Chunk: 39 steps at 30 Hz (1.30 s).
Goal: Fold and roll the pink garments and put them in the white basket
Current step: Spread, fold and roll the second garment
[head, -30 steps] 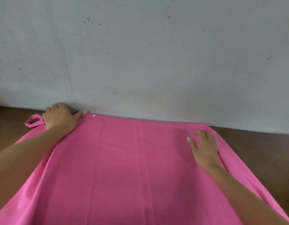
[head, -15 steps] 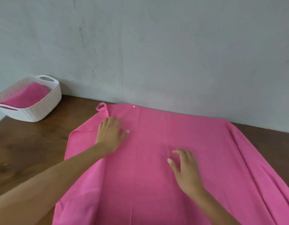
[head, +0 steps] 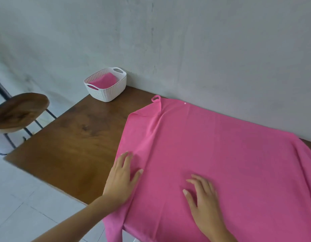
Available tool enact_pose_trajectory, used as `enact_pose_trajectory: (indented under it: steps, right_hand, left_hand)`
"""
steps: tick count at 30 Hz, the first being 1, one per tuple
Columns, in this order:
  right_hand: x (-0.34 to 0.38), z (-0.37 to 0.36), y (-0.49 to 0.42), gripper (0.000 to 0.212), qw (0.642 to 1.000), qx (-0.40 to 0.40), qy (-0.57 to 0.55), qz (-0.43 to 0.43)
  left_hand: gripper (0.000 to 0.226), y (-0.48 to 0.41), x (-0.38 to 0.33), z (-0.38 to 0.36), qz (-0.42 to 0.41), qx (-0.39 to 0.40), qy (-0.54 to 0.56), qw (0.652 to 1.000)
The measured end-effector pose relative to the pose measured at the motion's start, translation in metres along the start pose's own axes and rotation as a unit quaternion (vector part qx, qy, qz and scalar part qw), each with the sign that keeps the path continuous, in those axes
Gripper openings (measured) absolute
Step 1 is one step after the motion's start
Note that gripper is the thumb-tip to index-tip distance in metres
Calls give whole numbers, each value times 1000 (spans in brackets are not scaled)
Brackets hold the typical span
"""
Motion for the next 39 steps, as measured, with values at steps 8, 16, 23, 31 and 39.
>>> enact_pose_trajectory:
  steps: [8,16,23,31,39]
  right_hand:
    - [3,-4,16,46,999,-2,39,12]
    - [4,-2,16,46,999,2,45,2]
    - [3,-3,14,40,999,0,49,-4]
    - [3,-3,14,45,998,-4,56,1]
    - [2,-3,15,39,999,-5,50,-2]
  left_hand:
    - [94,11,6,2,12,23,-65,998]
    - [87,-5,69,42,-37,65,-131,989]
    - [84,-21,99,63,-69,92,-222,968]
    - [94,-4,81,55,35,19,-156,987]
    - [85,11,94,52,-26,49,-153,987]
Point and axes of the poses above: each hand's wrist, its own y-axis away from the middle knuckle, its own z-axis out of the back of the hand, x = y × z, the point moved 1 cm from there along -y, towards the middle knuckle
